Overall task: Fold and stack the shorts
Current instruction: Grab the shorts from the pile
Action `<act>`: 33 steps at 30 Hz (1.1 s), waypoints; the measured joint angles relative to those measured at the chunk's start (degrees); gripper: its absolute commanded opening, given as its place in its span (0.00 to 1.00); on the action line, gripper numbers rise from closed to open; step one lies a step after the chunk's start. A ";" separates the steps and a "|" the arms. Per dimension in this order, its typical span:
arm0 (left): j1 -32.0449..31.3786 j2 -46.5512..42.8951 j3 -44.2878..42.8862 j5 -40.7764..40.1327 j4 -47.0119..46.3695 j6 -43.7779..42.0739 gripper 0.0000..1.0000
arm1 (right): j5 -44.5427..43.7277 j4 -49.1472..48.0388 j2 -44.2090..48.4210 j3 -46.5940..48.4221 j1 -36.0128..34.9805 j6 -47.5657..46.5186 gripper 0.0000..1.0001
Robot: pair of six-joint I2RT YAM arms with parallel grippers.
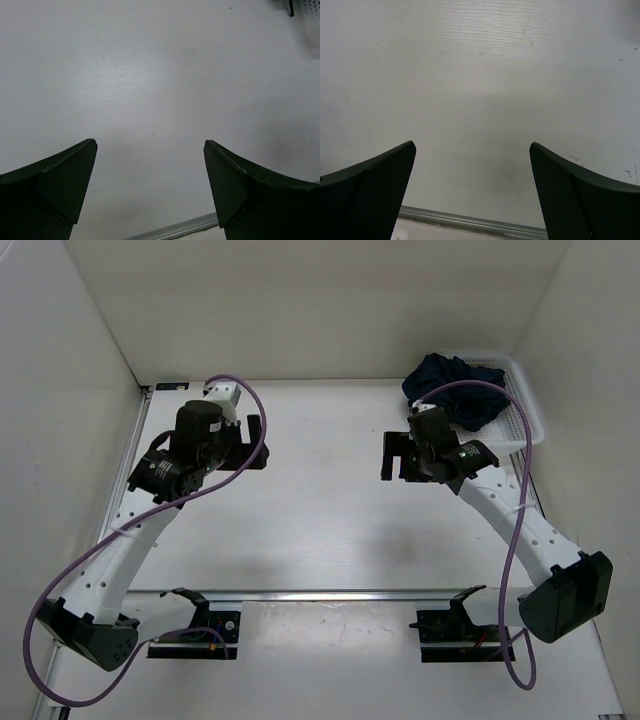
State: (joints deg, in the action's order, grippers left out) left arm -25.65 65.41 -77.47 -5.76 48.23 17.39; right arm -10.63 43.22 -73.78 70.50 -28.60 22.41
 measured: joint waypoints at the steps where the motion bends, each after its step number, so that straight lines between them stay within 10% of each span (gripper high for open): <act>1: -0.02 -0.09 0.00 0.24 -0.13 0.00 1.00 | -0.63 -0.15 0.00 0.00 0.00 0.42 0.99; 11: -0.07 -0.74 0.13 -1.05 -0.33 0.07 1.00 | -6.99 0.70 -5.90 3.74 5.38 1.75 0.99; 21: -0.07 -0.09 -0.35 -2.82 -0.72 -0.20 1.00 | -1.60 1.70 -32.63 38.29 30.38 3.54 0.99; 33: 0.02 9.14 -0.90 -13.81 -1.79 0.70 1.00 | 5.60 1.25 -68.87 67.47 38.58 11.69 0.99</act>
State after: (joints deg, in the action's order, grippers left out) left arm -25.63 74.54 -78.37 -19.57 46.44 18.09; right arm -5.04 44.47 -142.65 137.97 9.98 34.11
